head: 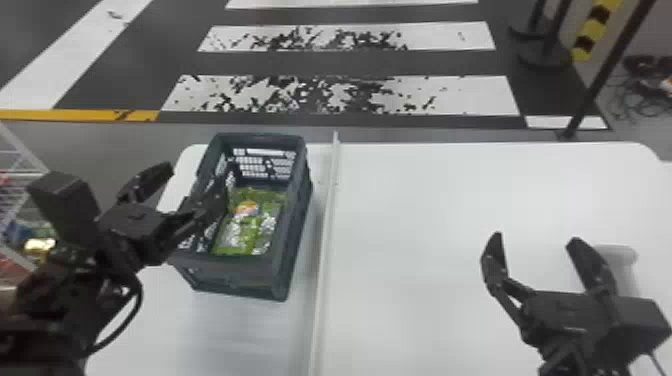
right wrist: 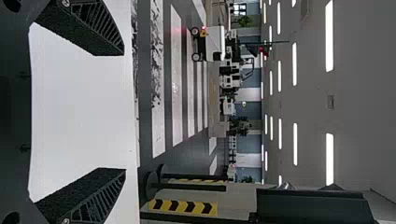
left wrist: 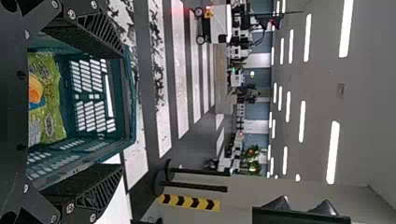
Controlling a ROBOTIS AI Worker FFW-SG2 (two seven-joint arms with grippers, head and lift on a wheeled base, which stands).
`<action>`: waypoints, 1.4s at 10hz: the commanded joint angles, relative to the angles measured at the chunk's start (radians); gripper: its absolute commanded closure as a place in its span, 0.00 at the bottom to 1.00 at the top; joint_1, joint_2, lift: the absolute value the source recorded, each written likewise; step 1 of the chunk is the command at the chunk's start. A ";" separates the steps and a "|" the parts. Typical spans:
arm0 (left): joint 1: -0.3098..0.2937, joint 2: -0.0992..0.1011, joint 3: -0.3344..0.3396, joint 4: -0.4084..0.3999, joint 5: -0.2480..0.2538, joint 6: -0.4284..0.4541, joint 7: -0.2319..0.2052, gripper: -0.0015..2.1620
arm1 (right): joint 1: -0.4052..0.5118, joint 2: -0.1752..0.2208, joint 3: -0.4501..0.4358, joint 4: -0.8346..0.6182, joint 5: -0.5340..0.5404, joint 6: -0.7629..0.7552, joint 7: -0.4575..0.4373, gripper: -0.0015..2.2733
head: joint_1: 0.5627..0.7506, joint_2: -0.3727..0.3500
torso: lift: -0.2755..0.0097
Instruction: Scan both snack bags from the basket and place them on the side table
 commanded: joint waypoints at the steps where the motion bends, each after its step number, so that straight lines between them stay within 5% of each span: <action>1: -0.078 0.067 0.032 0.006 -0.030 0.147 -0.047 0.08 | 0.015 -0.004 0.001 0.006 -0.004 -0.004 0.000 0.02 | 0.70 0.69 | 0.71; 6: -0.270 0.255 -0.091 0.183 -0.199 0.202 -0.246 0.08 | 0.042 -0.007 0.003 0.001 -0.004 -0.001 0.000 0.02 | 0.70 0.73 | 0.71; 7: -0.323 0.268 -0.129 0.232 -0.231 0.211 -0.292 0.08 | 0.047 -0.005 0.003 0.001 -0.002 -0.001 0.000 0.02 | 0.70 0.72 | 0.71; 10: -0.472 0.268 -0.247 0.376 -0.352 0.251 -0.409 0.09 | 0.054 -0.005 0.001 -0.002 0.002 0.027 0.000 0.02 | 0.70 0.70 | 0.71; 14: -0.668 0.251 -0.368 0.574 -0.507 0.264 -0.662 0.09 | 0.059 -0.007 -0.006 -0.002 -0.004 0.030 0.000 0.02 | 0.70 0.64 | 0.71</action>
